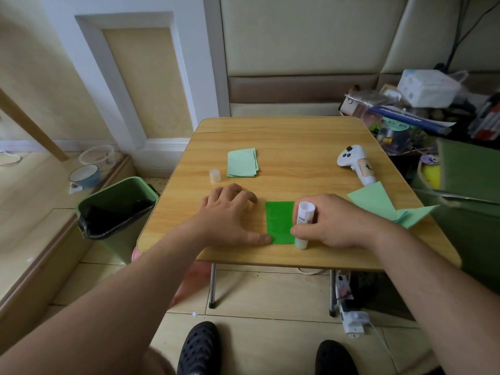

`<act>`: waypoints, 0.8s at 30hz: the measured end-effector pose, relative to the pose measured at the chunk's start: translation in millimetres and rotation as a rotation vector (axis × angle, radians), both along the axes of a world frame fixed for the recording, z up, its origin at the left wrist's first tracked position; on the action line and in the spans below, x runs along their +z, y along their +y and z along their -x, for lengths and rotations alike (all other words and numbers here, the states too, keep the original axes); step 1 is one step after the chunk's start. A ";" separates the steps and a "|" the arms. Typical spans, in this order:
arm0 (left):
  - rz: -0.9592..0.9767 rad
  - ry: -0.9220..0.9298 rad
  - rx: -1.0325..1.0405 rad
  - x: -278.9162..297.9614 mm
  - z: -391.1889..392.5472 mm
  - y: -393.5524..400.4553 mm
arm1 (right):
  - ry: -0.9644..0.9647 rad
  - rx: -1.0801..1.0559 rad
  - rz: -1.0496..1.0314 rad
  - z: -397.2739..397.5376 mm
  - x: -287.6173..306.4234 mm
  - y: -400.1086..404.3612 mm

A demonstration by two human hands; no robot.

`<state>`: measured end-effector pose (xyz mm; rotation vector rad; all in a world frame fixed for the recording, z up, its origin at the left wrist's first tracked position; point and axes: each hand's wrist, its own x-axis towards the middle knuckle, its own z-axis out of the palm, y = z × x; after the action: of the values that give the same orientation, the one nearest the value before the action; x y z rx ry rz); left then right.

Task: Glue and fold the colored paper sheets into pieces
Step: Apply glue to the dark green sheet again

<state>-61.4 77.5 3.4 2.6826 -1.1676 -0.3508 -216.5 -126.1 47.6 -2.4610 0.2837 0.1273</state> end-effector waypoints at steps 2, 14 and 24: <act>-0.006 0.002 -0.001 0.2 -0.4 0.0 | -0.016 -0.024 -0.023 -0.2 0.5 -1.0; 0.001 0.000 0.016 -0.6 0.2 -0.3 | -0.155 -0.142 0.042 -9.5 -7.0 8.1; 0.001 0.011 0.001 1.0 -0.2 0.0 | -0.088 -0.104 -0.021 -5.0 3.8 3.6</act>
<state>-61.2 77.5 4.4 2.6770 -1.1623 -0.3647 -211.4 -122.4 51.5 -2.4179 0.3686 -0.0223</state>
